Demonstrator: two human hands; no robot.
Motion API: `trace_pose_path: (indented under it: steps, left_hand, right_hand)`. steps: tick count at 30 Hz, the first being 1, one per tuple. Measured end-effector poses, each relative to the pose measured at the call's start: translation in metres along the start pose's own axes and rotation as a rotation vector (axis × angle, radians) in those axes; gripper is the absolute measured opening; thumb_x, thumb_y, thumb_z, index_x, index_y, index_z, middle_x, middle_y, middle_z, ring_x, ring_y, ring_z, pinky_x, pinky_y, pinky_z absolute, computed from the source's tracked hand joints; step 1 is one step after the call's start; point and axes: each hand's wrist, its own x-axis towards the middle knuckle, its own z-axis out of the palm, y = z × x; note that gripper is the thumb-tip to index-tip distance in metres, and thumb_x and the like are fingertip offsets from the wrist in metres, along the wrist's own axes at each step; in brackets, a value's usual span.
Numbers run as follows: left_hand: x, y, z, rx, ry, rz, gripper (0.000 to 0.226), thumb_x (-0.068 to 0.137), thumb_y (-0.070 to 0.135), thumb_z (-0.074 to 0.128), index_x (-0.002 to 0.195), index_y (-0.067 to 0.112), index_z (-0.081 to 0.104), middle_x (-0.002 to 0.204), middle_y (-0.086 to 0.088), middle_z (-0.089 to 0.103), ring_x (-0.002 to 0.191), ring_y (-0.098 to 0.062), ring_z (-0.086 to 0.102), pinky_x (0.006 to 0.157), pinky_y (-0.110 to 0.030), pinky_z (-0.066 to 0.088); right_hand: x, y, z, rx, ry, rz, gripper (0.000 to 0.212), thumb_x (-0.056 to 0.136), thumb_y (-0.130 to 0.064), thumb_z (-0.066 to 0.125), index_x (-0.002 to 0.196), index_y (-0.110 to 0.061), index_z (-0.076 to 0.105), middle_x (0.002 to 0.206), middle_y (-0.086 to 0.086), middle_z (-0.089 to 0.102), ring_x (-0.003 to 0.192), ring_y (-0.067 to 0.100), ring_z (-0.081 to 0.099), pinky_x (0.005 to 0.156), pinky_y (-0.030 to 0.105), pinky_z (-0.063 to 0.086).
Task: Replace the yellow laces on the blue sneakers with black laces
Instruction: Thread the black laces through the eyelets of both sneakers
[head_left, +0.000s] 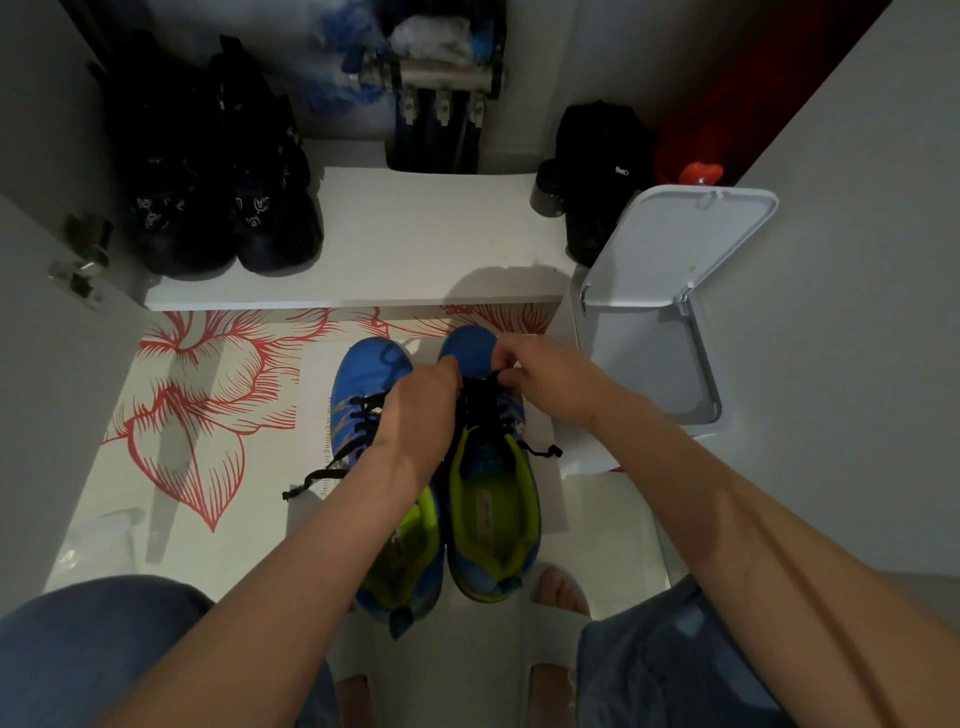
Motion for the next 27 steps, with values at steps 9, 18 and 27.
trace_pose_path:
  steps: [9, 18, 27]
  left_hand:
    - [0.000, 0.000, -0.006, -0.070, -0.077, 0.004, 0.016, 0.097, 0.005, 0.040, 0.111, 0.004, 0.048, 0.100, -0.021, 0.061, 0.089, -0.038, 0.059, 0.067, -0.034, 0.041]
    - [-0.001, -0.002, -0.009, -0.153, -0.072, -0.046, 0.016, 0.097, 0.011, 0.044, 0.110, 0.005, 0.052, 0.099, -0.018, 0.062, 0.088, -0.035, 0.061, 0.067, -0.032, 0.044]
    - [-0.004, -0.010, -0.018, -0.202, -0.209, -0.039, 0.017, 0.096, 0.015, 0.051, 0.109, 0.008, 0.060, 0.102, -0.013, 0.065, 0.055, -0.014, 0.052, 0.050, -0.026, 0.043]
  right_hand:
    - [0.001, -0.001, 0.002, -0.035, -0.083, 0.037, 0.018, 0.096, -0.008, 0.041, 0.109, 0.000, 0.049, 0.104, 0.017, 0.059, 0.082, 0.021, 0.049, 0.068, 0.032, 0.037]
    - [-0.002, 0.000, -0.002, 0.224, -0.006, 0.108, 0.016, 0.095, -0.017, 0.052, 0.107, -0.006, 0.051, 0.106, 0.011, 0.058, 0.090, 0.021, 0.054, 0.080, 0.034, 0.044]
    - [-0.018, 0.009, 0.003, 0.325, -0.120, 0.124, 0.015, 0.083, 0.001, 0.064, 0.094, -0.009, 0.063, 0.087, 0.000, 0.058, 0.066, 0.006, 0.053, 0.059, 0.015, 0.044]
